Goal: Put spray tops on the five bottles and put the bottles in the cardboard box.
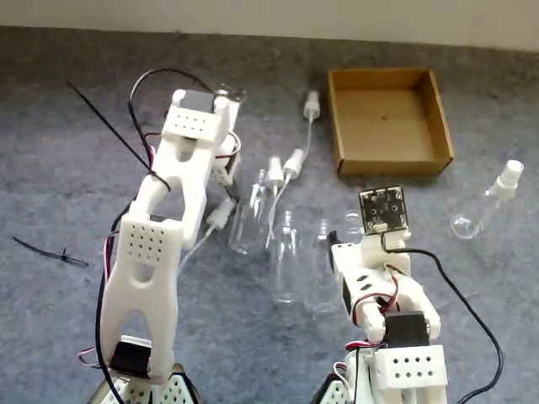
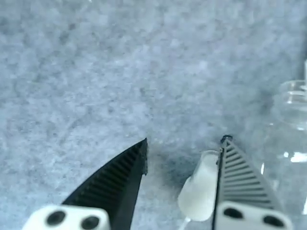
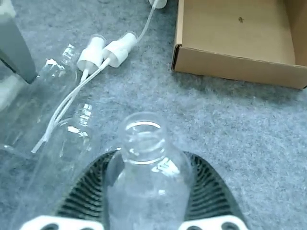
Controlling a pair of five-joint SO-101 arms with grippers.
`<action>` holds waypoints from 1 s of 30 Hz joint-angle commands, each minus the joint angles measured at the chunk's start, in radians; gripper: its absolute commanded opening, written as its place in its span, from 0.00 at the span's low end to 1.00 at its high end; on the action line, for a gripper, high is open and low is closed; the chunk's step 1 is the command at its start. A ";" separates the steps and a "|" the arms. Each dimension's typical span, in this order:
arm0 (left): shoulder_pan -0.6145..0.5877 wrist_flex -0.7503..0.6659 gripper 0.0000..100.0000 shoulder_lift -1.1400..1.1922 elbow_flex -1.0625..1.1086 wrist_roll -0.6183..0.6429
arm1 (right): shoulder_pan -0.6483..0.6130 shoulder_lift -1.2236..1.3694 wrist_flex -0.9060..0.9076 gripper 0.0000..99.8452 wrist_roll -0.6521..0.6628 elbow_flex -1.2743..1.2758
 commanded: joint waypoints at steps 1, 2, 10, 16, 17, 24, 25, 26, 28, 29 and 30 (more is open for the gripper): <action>-0.050 -0.017 0.23 -0.077 0.001 -0.060 | -0.007 -0.012 0.019 0.00 -0.006 -0.007; -0.051 -0.015 0.23 -0.077 0.007 -0.078 | -0.007 -0.012 0.019 0.00 -0.006 -0.007; -0.077 0.003 0.23 -0.085 0.042 -0.215 | -0.004 -0.012 0.039 0.00 -0.006 -0.007; -0.088 0.017 0.23 -0.090 0.044 -0.216 | -0.005 -0.012 0.041 0.00 -0.006 -0.007; -0.093 0.017 0.23 -0.099 0.044 -0.216 | -0.005 -0.012 0.041 0.00 -0.006 -0.007; -0.073 0.018 0.23 -0.401 0.340 -0.295 | -0.005 -0.012 0.039 0.00 -0.006 -0.007; -0.068 0.018 0.23 -0.472 0.415 -0.315 | -0.005 -0.012 0.039 0.00 -0.006 -0.007; -0.064 0.015 0.23 -0.536 0.486 -0.338 | -0.005 -0.012 0.039 0.00 -0.006 -0.007; -0.061 0.009 0.23 -0.650 0.610 -0.382 | -0.005 -0.012 0.039 0.00 -0.006 -0.007; -0.061 0.008 0.23 -0.684 0.661 -0.405 | -0.005 -0.012 0.039 0.00 -0.006 -0.007; -0.062 -0.012 0.23 -0.702 0.697 -0.428 | -0.005 -0.012 0.039 0.00 -0.006 -0.007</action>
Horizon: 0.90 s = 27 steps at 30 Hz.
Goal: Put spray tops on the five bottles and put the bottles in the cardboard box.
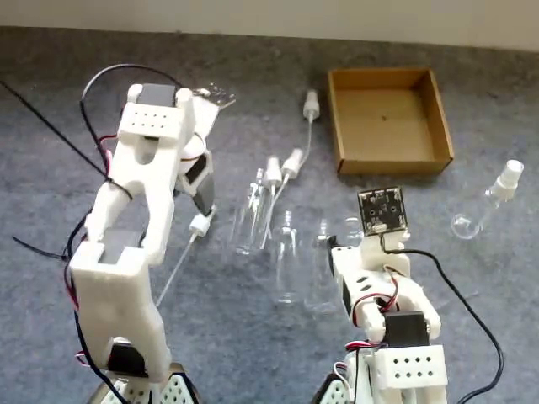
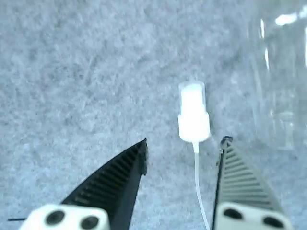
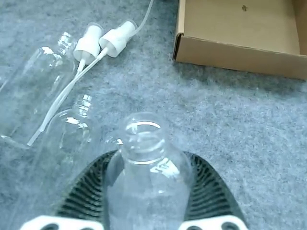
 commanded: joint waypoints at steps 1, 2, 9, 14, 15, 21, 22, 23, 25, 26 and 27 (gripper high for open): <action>0.013 -0.032 0.23 -0.214 0.199 -0.110 | -0.005 -0.012 0.002 0.00 -0.006 -0.007; 0.010 -0.052 0.24 -0.211 0.211 -0.133 | -0.005 -0.012 0.004 0.00 -0.006 -0.007; 0.025 -0.161 0.30 -0.077 0.188 -0.218 | -0.005 -0.012 0.005 0.00 -0.006 -0.007; 0.031 -0.158 0.30 0.041 0.070 -0.216 | -0.005 -0.012 0.005 0.00 -0.006 -0.007; 0.028 -0.161 0.30 0.073 0.054 -0.216 | -0.005 -0.012 0.005 0.00 -0.006 -0.007; 0.025 -0.157 0.30 0.275 -0.015 -0.215 | -0.005 -0.012 0.005 0.00 -0.006 -0.005; 0.025 -0.155 0.30 0.300 -0.022 -0.215 | -0.005 -0.012 0.005 0.00 -0.006 -0.005; 0.025 -0.155 0.30 0.321 -0.031 -0.215 | -0.005 -0.012 0.005 0.00 -0.006 -0.005; 0.024 -0.155 0.28 0.344 -0.041 -0.215 | -0.005 -0.012 0.005 0.00 -0.006 -0.005; 0.024 -0.155 0.25 0.346 -0.041 -0.215 | -0.005 -0.012 0.005 0.00 -0.006 -0.005; 0.024 -0.155 0.23 0.346 -0.041 -0.215 | -0.005 -0.012 0.005 0.00 -0.006 -0.005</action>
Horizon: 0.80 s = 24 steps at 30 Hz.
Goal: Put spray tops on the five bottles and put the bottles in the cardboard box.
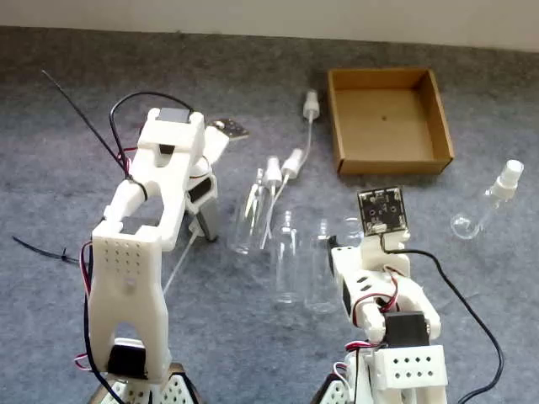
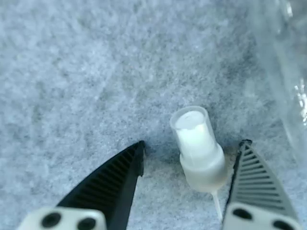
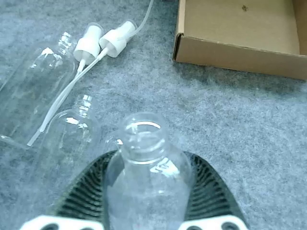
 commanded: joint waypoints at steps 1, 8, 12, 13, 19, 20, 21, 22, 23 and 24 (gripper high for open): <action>0.021 -0.012 0.21 0.031 -0.025 -0.006 | -0.005 -0.012 0.005 0.00 -0.006 -0.005; 0.022 -0.012 0.13 0.018 -0.028 -0.006 | -0.005 -0.012 0.005 0.00 -0.006 -0.005; 0.008 -0.011 0.10 -0.090 -0.028 -0.006 | -0.005 -0.012 0.005 0.00 -0.006 -0.005; 0.004 -0.011 0.10 -0.134 -0.027 -0.006 | -0.005 -0.012 0.005 0.00 -0.006 -0.005; -0.047 0.080 0.10 -0.440 -0.027 -0.005 | -0.005 -0.012 0.005 0.00 -0.006 -0.005; -0.051 0.092 0.10 -0.487 -0.024 -0.005 | -0.005 -0.012 0.005 0.00 -0.006 -0.005; -0.053 0.103 0.10 -0.532 -0.021 -0.005 | -0.005 -0.012 0.005 0.00 -0.006 -0.005; -0.058 0.112 0.10 -0.576 -0.019 -0.005 | -0.005 -0.012 0.005 0.00 -0.006 -0.005; -0.061 0.127 0.10 -0.619 -0.019 -0.002 | -0.005 -0.012 0.005 0.00 -0.006 -0.005; -0.065 0.137 0.10 -0.662 -0.019 0.025 | -0.005 -0.013 0.005 0.00 -0.006 -0.005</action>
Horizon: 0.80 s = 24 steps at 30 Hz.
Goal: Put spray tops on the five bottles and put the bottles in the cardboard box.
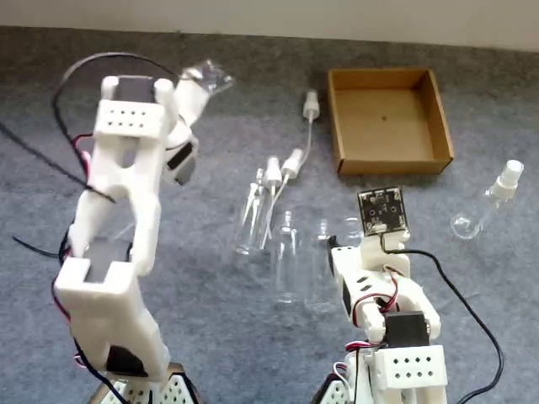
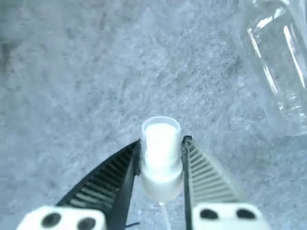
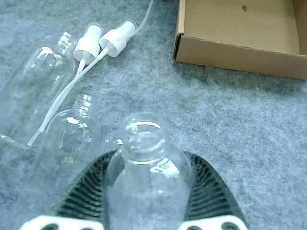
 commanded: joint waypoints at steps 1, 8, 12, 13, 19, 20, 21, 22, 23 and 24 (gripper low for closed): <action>-0.022 0.060 0.10 -0.265 -0.016 0.066 | -0.005 -0.015 0.005 0.00 -0.006 -0.005; 0.045 0.057 0.10 -0.693 -0.015 0.256 | -0.007 -0.018 -0.001 0.00 -0.014 -0.018; 0.183 0.057 0.10 -0.928 -0.015 0.367 | -0.107 -0.012 -0.105 0.00 -0.043 -0.104; 0.209 0.057 0.10 -0.978 -0.015 0.396 | -0.143 -0.012 -0.134 0.00 -0.057 -0.120; 0.245 0.055 0.10 -1.155 0.013 0.575 | -0.392 -0.010 -0.317 0.00 -0.075 -0.214; 0.245 0.046 0.10 -1.187 0.019 0.592 | -0.437 -0.010 -0.351 0.00 -0.074 -0.216; 0.245 0.032 0.10 -1.222 0.033 0.601 | -0.476 -0.010 -0.383 0.00 -0.074 -0.214; 0.245 0.011 0.10 -1.260 0.056 0.606 | -0.519 -0.010 -0.417 0.00 -0.072 -0.214; 0.245 -0.012 0.10 -1.299 0.081 0.614 | -0.556 -0.010 -0.446 0.00 -0.072 -0.211; 0.245 -0.044 0.10 -1.339 0.114 0.624 | -0.588 -0.008 -0.473 0.00 -0.071 -0.194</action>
